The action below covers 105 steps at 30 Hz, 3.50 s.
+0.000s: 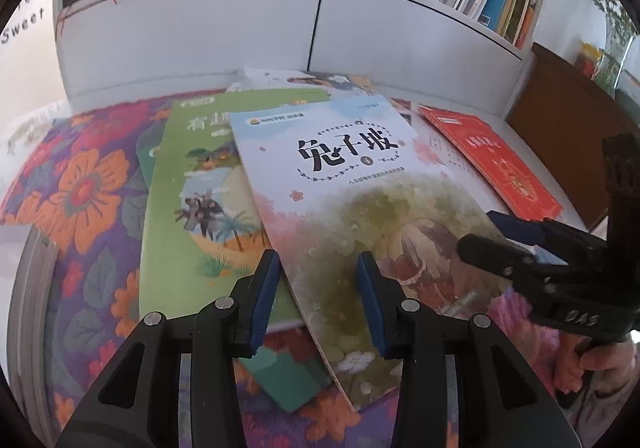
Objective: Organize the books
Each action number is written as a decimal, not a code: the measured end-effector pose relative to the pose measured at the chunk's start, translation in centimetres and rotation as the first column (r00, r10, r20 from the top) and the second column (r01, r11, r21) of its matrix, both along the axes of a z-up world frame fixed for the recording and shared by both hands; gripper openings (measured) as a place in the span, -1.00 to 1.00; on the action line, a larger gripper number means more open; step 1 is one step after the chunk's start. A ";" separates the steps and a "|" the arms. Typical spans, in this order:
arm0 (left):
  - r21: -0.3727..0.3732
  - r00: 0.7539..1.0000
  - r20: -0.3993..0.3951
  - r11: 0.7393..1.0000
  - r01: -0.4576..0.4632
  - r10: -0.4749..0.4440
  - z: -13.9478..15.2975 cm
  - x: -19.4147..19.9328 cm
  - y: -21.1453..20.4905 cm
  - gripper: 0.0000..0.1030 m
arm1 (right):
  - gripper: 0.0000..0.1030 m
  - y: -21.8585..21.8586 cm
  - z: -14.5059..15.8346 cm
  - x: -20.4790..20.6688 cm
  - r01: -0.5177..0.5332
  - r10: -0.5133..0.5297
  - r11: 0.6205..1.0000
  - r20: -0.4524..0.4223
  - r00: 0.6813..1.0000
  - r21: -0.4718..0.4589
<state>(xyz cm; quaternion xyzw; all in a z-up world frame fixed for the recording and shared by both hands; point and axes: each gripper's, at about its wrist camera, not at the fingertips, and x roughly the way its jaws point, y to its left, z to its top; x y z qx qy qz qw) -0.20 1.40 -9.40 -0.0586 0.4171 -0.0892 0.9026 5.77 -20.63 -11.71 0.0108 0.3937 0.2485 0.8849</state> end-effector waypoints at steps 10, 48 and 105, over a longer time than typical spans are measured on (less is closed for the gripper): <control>-0.032 0.995 -0.089 0.999 0.044 -0.046 -0.7 -6.0 1.9 -0.30 | 0.22 1.1 -0.7 -5.3 -0.060 0.057 0.998 -0.116 0.992 -0.019; -0.303 0.965 -0.257 0.953 -0.030 -0.052 -1.6 -10.6 7.8 -0.47 | -0.42 0.4 -4.7 -4.9 -0.152 0.370 0.884 -0.463 0.805 0.442; -0.321 0.976 -0.178 0.945 0.059 -0.121 8.6 -10.3 10.0 -0.48 | -0.73 5.8 6.1 -13.4 -0.211 0.270 0.946 -0.239 0.933 0.246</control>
